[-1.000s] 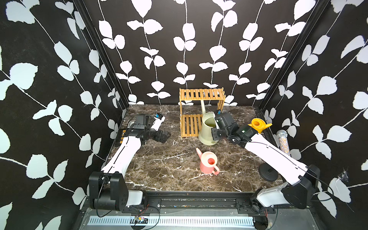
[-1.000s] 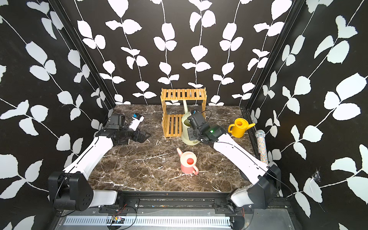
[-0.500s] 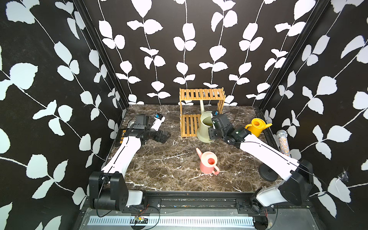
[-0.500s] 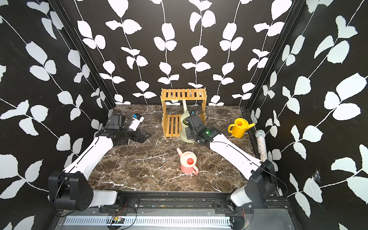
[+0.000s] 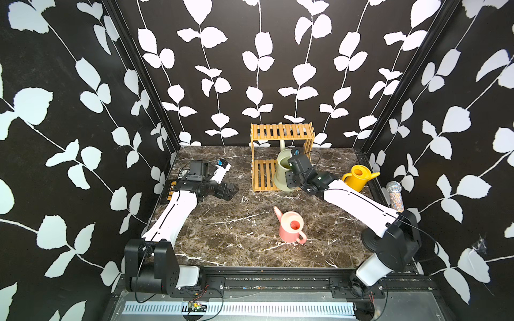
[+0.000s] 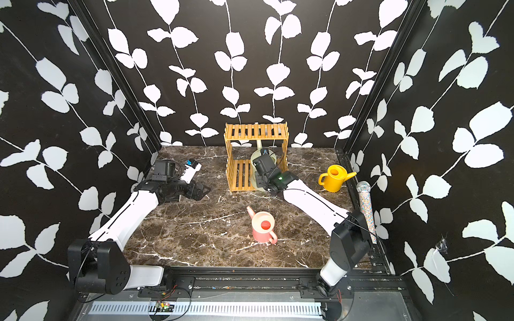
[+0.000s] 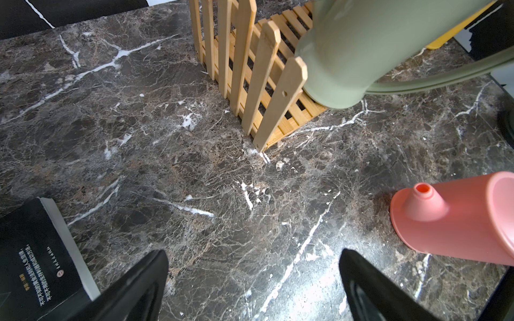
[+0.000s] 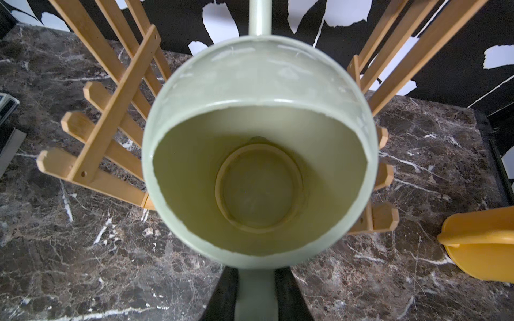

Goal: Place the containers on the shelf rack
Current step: 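Place the container on the shelf.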

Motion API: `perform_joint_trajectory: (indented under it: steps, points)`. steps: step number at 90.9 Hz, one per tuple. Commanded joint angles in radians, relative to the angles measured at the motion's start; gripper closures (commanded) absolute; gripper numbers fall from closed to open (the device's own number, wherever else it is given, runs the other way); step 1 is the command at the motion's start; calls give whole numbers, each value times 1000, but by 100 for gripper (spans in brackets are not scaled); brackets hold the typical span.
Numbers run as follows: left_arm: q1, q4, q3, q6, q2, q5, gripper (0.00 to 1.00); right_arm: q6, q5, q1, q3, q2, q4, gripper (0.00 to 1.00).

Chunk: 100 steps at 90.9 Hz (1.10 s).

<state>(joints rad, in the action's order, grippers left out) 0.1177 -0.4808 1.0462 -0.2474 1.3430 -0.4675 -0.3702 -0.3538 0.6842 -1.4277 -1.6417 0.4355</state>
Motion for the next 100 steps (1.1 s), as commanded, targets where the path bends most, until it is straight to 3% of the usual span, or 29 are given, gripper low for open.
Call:
perform_joint_trajectory:
  steps: [1, 45, 84, 100]
  points:
    - [7, 4, -14, -13, -5, -10, 1, -1, -36, -9, -48, -27, -74, 100]
    - [8, 12, -20, -15, -6, -12, 1, -84, 38, -20, -182, -152, -26, 100]
    - [8, 14, -25, -12, -8, -16, 2, -108, 83, -20, -452, -249, 296, 100]
    - [10, 18, -25, -10, -7, -20, 2, -107, 68, -20, -481, -262, 308, 100]
